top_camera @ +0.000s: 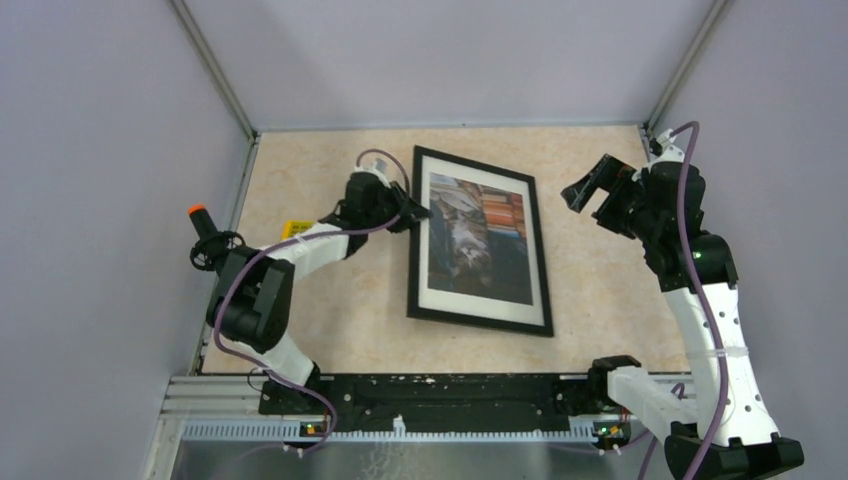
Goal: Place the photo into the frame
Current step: Turn over the photo frame at the center of the board, then reset both arms
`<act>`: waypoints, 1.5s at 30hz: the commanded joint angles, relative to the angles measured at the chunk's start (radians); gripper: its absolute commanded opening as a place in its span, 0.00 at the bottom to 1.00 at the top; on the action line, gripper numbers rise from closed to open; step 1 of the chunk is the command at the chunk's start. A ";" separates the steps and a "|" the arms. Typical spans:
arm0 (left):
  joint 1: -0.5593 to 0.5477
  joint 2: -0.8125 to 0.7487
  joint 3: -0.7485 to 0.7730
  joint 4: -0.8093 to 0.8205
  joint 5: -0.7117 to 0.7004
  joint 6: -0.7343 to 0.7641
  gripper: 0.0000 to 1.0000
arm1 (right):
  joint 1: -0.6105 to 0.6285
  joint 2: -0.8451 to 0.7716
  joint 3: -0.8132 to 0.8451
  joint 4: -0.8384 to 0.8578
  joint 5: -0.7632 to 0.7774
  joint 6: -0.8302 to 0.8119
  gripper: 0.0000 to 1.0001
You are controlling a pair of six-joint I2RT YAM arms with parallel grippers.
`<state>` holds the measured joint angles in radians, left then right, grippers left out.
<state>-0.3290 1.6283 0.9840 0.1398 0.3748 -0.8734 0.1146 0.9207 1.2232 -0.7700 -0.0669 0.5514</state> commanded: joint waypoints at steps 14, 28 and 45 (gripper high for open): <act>-0.562 0.572 0.301 0.514 -0.363 -0.481 0.00 | -0.003 -0.034 0.072 -0.016 0.005 -0.017 0.99; -0.655 0.636 0.429 0.322 -0.480 -0.378 0.29 | -0.002 -0.048 0.072 -0.034 -0.034 -0.049 0.99; -0.579 -0.350 0.440 -0.572 -0.572 0.452 0.99 | 0.000 -0.087 0.368 -0.192 -0.167 -0.302 0.99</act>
<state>-0.8940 1.6363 1.4422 -0.4255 -0.2169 -0.7425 0.1146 0.8715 1.4975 -0.9489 -0.1764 0.3027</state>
